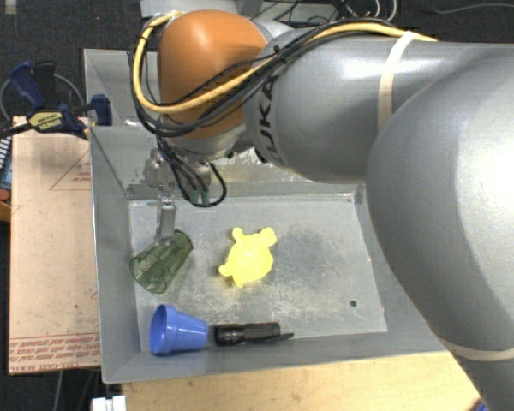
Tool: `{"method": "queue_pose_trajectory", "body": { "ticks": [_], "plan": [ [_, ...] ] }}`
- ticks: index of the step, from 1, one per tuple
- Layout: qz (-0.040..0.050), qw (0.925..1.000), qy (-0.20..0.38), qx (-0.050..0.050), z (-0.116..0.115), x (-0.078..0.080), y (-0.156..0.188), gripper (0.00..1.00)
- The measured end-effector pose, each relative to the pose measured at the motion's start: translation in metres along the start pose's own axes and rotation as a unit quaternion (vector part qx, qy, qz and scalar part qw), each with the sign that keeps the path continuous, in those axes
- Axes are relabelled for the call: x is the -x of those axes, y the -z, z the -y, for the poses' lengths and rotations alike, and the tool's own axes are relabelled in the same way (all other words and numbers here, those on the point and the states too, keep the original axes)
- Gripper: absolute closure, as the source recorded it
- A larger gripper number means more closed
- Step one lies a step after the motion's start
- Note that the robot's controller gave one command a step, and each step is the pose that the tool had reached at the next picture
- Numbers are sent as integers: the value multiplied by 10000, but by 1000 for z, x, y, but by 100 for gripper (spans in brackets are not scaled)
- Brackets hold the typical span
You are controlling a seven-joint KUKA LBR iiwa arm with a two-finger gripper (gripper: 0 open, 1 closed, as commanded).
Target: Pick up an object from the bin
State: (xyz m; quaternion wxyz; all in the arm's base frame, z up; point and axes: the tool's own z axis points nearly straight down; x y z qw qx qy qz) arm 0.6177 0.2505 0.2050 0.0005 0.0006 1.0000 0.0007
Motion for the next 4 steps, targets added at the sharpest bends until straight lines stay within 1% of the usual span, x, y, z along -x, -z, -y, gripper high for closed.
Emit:
{"method": "queue_pose_trajectory", "body": {
  "ticks": [1,2,3,4],
  "plan": [
    [0,10000,0,0,0,0,0,0],
    [13,9774,2113,3,11,-6,-28,0],
    [15,9735,2287,10,28,-18,-82,0],
    [17,9868,1618,5,23,-1,-59,0]
  ]
}}
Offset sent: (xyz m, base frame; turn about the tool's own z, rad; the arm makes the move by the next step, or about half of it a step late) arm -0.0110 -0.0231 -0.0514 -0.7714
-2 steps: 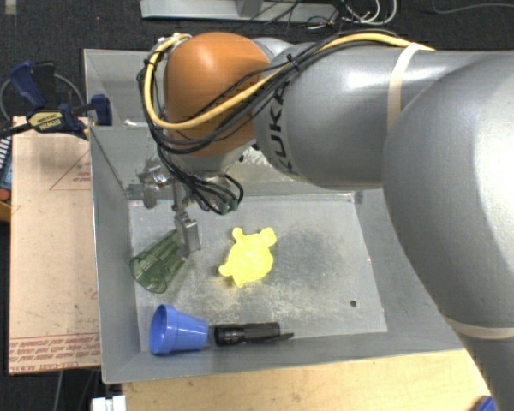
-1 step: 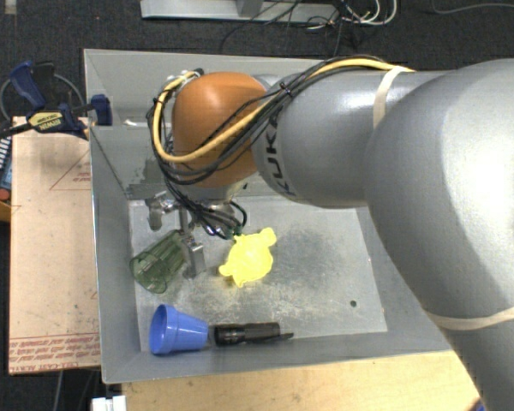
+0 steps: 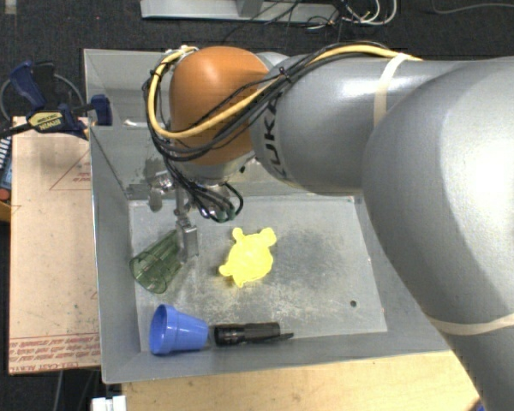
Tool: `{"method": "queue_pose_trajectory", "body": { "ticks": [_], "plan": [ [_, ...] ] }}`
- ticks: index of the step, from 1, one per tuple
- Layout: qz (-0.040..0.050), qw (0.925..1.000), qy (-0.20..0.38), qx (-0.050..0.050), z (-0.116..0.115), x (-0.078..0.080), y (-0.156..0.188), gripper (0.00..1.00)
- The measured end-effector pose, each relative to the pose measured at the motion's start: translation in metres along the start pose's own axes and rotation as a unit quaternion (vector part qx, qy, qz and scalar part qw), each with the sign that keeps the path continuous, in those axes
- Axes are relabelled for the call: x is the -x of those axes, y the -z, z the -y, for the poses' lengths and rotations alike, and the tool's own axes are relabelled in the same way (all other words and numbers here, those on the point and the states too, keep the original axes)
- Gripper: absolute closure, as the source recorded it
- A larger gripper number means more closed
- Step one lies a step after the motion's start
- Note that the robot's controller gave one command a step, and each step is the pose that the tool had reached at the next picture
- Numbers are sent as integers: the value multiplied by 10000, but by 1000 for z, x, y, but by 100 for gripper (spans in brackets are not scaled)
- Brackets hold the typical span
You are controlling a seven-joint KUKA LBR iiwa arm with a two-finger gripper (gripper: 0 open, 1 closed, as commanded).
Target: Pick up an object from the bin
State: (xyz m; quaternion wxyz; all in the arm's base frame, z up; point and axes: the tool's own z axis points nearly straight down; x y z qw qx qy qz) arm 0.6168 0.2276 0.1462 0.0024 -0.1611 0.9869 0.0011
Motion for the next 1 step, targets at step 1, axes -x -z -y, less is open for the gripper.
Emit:
{"method": "queue_pose_trajectory", "body": {
  "ticks": [1],
  "plan": [
    [25,9698,2438,6,26,-25,-66,0]
  ]
}}
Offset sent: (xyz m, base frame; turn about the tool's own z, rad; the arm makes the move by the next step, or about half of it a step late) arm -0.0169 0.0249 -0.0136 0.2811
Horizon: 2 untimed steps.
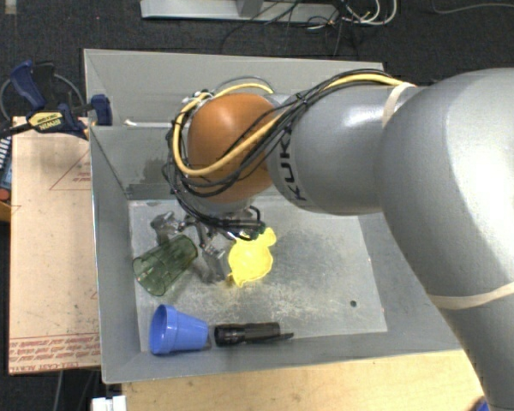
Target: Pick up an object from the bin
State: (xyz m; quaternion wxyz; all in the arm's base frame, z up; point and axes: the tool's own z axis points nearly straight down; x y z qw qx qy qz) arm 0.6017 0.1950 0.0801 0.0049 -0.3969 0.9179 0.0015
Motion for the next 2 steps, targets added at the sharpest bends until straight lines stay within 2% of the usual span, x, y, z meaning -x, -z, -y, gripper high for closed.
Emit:
{"method": "queue_pose_trajectory", "body": {
  "ticks": [1,2],
  "plan": [
    [-12,9261,-3773,-8,-40,42,52,100],
    [-13,9262,-3771,-10,-40,42,52,100]
  ]
}}
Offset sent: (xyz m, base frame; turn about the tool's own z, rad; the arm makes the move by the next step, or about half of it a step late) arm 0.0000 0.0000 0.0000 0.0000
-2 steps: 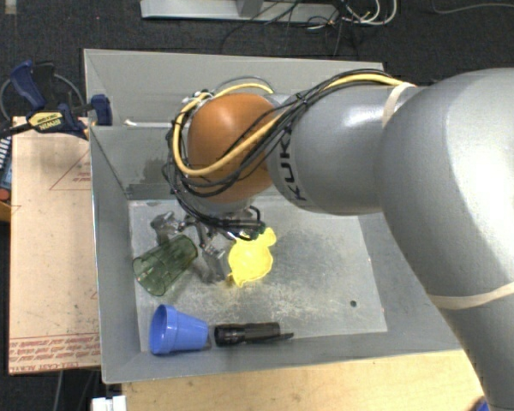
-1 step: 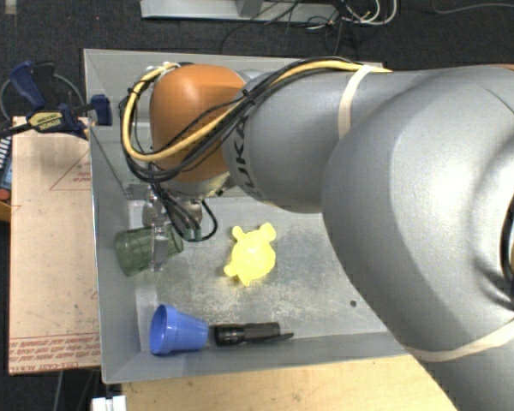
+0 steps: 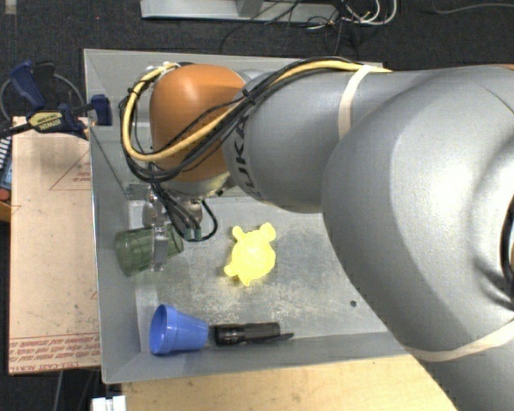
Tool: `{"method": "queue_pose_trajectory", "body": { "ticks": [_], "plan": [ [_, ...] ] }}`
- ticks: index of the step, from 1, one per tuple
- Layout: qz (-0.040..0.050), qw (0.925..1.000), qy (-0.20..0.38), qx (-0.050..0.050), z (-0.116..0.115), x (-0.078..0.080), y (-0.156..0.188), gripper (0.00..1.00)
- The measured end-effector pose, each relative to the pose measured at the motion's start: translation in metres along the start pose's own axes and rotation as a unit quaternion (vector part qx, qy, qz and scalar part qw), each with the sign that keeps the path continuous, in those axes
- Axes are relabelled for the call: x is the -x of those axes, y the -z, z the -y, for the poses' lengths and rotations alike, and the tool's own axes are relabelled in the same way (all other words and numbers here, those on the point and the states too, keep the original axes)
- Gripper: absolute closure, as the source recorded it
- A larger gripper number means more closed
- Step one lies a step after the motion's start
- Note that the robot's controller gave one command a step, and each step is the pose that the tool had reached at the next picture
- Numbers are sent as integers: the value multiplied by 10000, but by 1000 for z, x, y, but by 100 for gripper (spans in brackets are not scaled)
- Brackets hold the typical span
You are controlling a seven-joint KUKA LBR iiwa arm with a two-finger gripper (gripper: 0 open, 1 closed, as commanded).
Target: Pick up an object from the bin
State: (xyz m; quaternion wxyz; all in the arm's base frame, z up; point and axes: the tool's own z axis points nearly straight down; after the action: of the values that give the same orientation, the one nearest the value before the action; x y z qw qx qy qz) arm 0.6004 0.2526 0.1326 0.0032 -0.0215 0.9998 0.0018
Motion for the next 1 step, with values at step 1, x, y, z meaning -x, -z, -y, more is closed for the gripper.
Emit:
{"method": "queue_pose_trajectory", "body": {
  "ticks": [1],
  "plan": [
    [46,9903,1389,-39,8,35,-47,100]
  ]
}}
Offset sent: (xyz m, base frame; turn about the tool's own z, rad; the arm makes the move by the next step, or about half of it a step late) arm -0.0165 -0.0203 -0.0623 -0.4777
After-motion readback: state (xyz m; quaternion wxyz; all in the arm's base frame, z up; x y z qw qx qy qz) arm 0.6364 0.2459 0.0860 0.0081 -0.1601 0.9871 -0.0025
